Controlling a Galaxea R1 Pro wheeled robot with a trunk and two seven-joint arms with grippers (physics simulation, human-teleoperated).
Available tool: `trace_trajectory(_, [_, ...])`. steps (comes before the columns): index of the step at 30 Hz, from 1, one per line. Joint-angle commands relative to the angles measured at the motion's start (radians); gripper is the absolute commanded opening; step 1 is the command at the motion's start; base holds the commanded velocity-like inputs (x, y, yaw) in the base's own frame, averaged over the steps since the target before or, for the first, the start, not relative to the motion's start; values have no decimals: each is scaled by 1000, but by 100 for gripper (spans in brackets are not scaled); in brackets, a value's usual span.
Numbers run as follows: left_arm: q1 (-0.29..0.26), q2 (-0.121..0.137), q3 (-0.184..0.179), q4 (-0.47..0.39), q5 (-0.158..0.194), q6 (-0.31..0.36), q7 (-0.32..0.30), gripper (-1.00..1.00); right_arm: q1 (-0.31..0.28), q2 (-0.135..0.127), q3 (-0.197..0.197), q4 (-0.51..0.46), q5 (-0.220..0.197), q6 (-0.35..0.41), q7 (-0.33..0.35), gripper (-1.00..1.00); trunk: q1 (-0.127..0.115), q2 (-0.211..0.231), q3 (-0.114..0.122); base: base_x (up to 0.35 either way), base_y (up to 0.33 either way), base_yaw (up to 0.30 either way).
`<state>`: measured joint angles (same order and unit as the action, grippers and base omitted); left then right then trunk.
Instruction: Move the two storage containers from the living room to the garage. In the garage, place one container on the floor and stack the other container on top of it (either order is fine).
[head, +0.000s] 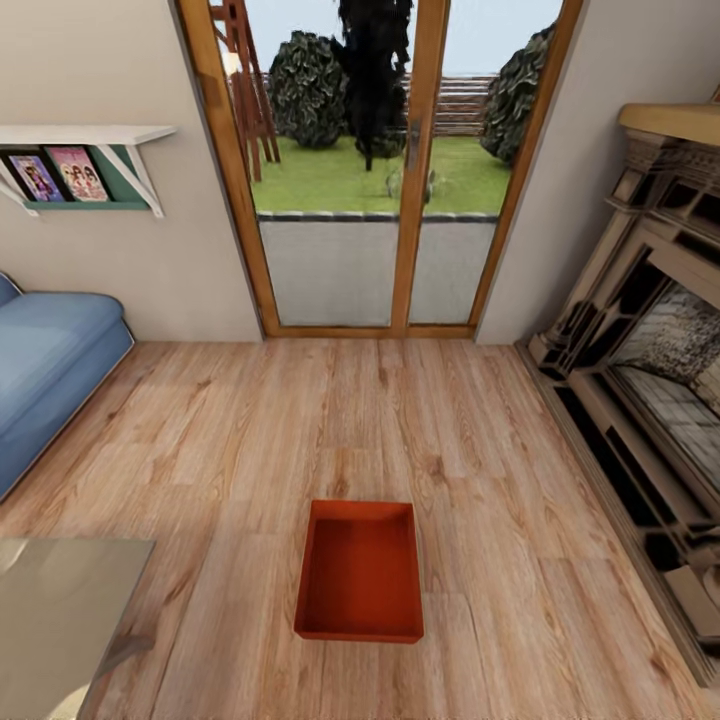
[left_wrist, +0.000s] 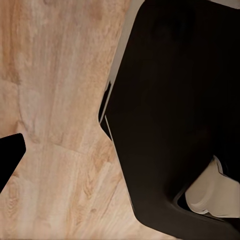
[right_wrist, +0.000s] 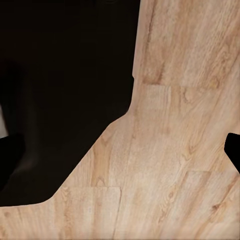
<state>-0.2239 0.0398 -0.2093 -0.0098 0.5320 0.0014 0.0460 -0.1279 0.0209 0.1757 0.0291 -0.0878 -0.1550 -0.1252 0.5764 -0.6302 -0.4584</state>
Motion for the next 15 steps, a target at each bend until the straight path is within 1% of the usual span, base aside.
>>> trace_trajectory(1, [0, 0, -9, -1, 8, 0, 3, 100, -1, 1, 8, 3, -9, -6, -2, 100, 0, -1, -3, 0, 0, 0])
trace_trajectory(15, [0, 0, -9, -1, 8, 0, 3, 100, -1, 1, 8, 3, -9, -6, -2, 100, 0, -1, -25, 0, 0, 0])
